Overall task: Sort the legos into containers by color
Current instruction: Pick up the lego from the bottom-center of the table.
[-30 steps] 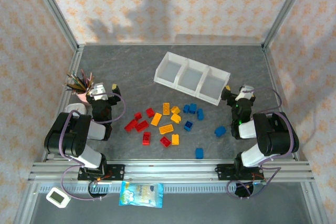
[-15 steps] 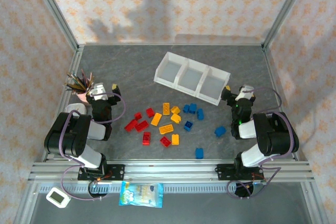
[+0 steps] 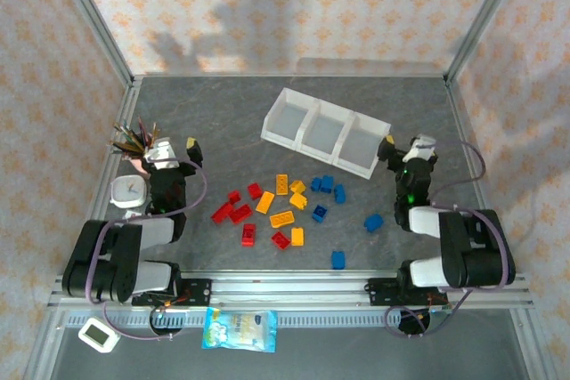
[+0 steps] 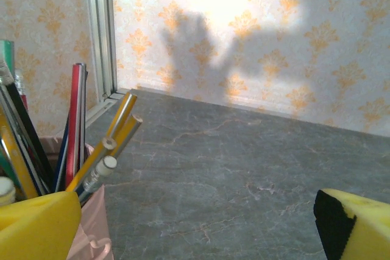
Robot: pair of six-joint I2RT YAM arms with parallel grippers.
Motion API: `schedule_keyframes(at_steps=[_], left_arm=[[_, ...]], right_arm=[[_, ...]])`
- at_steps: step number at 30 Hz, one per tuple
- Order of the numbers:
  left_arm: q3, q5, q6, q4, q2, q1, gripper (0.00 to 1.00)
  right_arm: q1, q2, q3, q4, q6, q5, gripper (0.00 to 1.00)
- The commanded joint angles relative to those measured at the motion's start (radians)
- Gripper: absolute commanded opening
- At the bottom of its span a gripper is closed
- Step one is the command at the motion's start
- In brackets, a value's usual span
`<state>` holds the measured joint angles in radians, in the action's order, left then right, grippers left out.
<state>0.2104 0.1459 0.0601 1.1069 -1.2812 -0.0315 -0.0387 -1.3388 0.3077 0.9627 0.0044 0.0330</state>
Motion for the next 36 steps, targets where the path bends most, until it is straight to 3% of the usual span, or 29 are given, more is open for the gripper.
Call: schedule_keyframes(at_steps=[1,5,9,11,21,29,36], left_arm=[[0.040,0.000,0.071,-0.164,0.092,0.007,1.00],[0.085,-0.037,0.152,-0.287,0.177,0.008,1.00],[0.143,-0.008,0.366,-0.467,0.235,0.008,1.00],[0.129,-0.004,0.447,-0.475,0.255,0.010,1.00],[0.202,-0.323,0.587,-0.717,0.327,-0.004,0.99],[0.272,-0.390,0.562,-0.930,0.372,-0.178,0.99],[0.309,-0.427,0.573,-1.049,0.378,-0.343,0.99]], right_arm=[[0.002,0.090,0.060,-0.210,0.075,0.023,1.00],[0.008,0.184,0.120,-0.420,0.282,0.062,1.00],[0.014,0.253,0.132,-0.550,0.416,-0.032,1.00],[0.016,0.275,0.148,-0.607,0.439,-0.054,1.00],[-0.050,0.259,0.335,-0.982,0.403,-0.144,1.00],[-0.182,0.216,0.427,-1.250,0.385,-0.161,1.00],[-0.412,0.187,0.454,-1.419,0.480,-0.074,1.00]])
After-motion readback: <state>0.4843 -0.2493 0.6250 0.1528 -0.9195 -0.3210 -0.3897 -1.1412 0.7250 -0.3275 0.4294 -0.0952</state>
